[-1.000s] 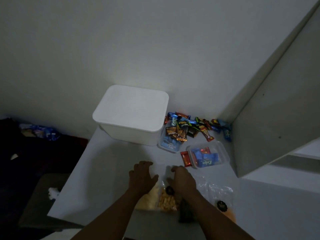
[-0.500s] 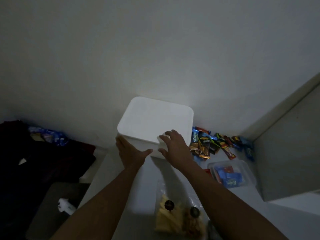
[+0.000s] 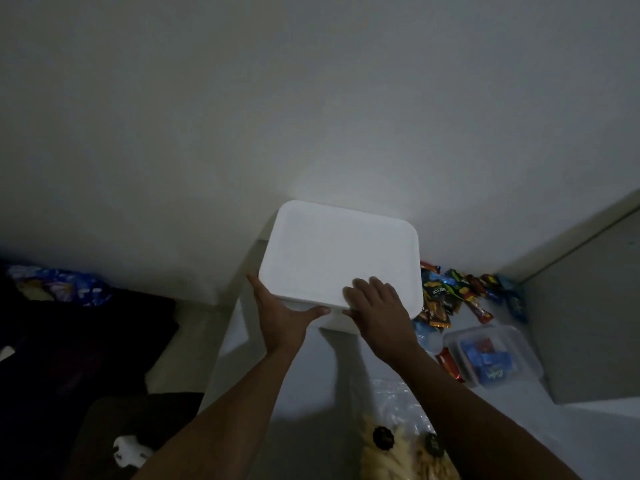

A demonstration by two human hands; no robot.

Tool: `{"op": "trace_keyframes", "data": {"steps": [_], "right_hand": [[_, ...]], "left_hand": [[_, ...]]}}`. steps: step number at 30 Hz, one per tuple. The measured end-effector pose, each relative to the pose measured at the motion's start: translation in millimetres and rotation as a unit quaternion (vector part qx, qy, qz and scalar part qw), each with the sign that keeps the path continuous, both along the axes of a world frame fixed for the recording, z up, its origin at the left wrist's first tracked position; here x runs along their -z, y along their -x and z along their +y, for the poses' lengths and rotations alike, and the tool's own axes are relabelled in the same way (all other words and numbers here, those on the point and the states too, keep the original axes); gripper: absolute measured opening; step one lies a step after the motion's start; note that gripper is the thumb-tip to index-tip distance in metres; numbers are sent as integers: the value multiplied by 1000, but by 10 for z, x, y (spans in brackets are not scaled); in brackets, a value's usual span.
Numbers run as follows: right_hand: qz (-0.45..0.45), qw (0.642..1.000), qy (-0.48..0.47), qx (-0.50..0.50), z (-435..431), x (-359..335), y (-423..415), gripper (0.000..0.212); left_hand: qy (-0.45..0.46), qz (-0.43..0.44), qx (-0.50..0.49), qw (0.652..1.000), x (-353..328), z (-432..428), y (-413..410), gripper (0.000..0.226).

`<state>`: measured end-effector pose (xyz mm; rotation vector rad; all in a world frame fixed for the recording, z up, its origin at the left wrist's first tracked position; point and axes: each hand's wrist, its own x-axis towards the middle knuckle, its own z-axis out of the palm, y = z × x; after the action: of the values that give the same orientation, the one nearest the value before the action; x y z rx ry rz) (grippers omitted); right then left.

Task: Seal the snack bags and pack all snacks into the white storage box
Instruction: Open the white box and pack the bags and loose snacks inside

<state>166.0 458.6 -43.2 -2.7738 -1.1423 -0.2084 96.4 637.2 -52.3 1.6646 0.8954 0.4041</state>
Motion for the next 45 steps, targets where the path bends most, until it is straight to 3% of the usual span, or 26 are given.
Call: {"op": "trace_keyframes", "data": {"steps": [16,21,26,28,32,37,40,45], "right_hand": [[-45,999,-20,-17,-22,-52,16,36],[-9,999,-40,6,55,-88,17,30],[64,996,-36,-43,467,-195,0,45],[84,994,-9,-72,765,-220,13,47],[80,992,60,-80,1245,-245,18,55],[34,984,154,-79,1408,-256,23,54],[4,980,158,-120,1381,-289,-20,57],[-27,975,133,-174,1362,-595,-133,53]], "left_hand": [[33,-34,-23,999,167,86,-51,152],[10,-82,-6,997,177,103,-29,133],[-7,-77,19,997,196,188,35,134],[-14,-63,45,997,238,298,62,122],[18,-44,84,995,341,500,24,76],[-2,-55,82,995,463,531,11,56],[-7,-52,70,996,436,527,-11,55],[-59,-23,98,993,419,559,12,102]]}}
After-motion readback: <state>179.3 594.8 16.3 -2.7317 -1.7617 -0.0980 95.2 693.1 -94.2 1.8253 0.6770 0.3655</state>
